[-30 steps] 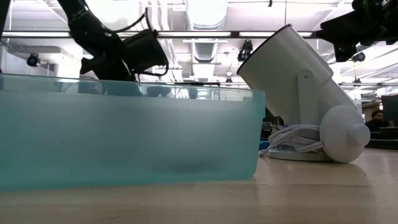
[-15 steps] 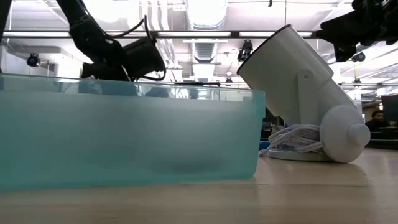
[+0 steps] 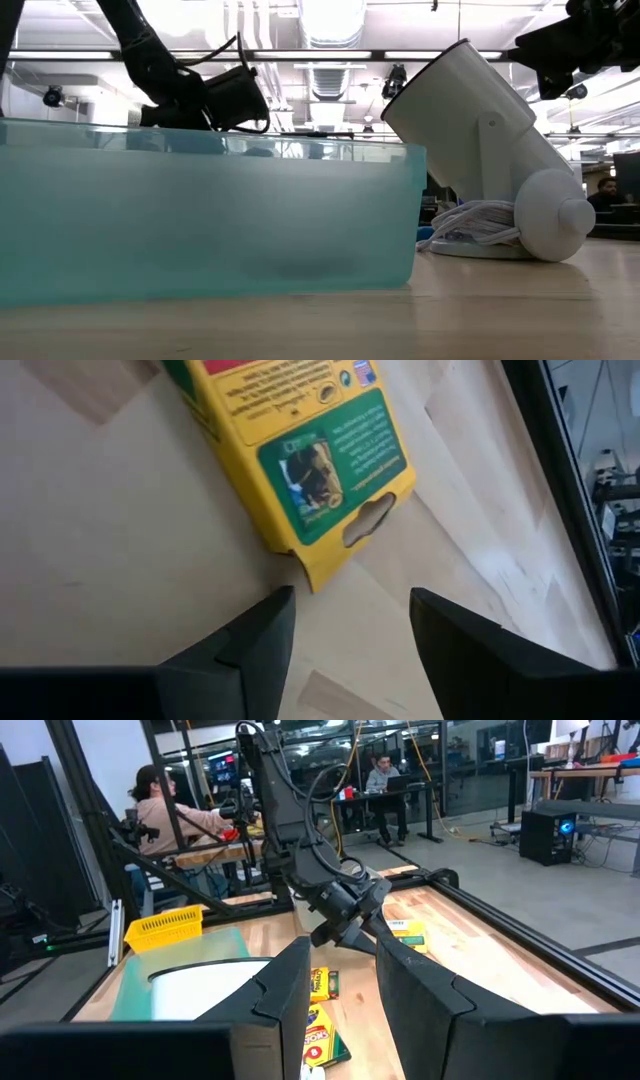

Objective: Pick & Place School Supplies
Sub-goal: Put the yellow crayon box into the gray bin

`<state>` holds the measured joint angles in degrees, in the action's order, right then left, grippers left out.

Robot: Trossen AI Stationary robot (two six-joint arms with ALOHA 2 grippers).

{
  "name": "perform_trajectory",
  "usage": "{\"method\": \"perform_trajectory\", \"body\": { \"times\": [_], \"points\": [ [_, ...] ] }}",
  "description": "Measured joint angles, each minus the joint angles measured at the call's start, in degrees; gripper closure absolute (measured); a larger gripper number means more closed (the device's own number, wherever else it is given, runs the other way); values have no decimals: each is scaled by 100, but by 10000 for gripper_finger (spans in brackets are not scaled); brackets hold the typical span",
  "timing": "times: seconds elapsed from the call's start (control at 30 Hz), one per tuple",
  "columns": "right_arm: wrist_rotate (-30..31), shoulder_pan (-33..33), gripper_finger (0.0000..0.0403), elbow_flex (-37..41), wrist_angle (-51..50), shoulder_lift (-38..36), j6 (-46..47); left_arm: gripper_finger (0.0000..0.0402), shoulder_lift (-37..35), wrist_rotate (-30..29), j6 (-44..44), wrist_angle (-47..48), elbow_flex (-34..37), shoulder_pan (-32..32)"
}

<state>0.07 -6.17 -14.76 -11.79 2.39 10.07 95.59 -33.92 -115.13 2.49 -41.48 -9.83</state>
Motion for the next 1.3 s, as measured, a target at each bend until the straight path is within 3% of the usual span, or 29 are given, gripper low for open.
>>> {"method": "perform_trajectory", "body": {
  "times": [1.03, 1.3],
  "points": [
    [0, -2, 289, 0, 0, 1, 0, 213, 273, 141, 273, 311, -292, -244],
    [1, -2, 289, 0, 0, 0, 0, 213, 277, 98, -8, 957, -535, -207]
  ]
}}
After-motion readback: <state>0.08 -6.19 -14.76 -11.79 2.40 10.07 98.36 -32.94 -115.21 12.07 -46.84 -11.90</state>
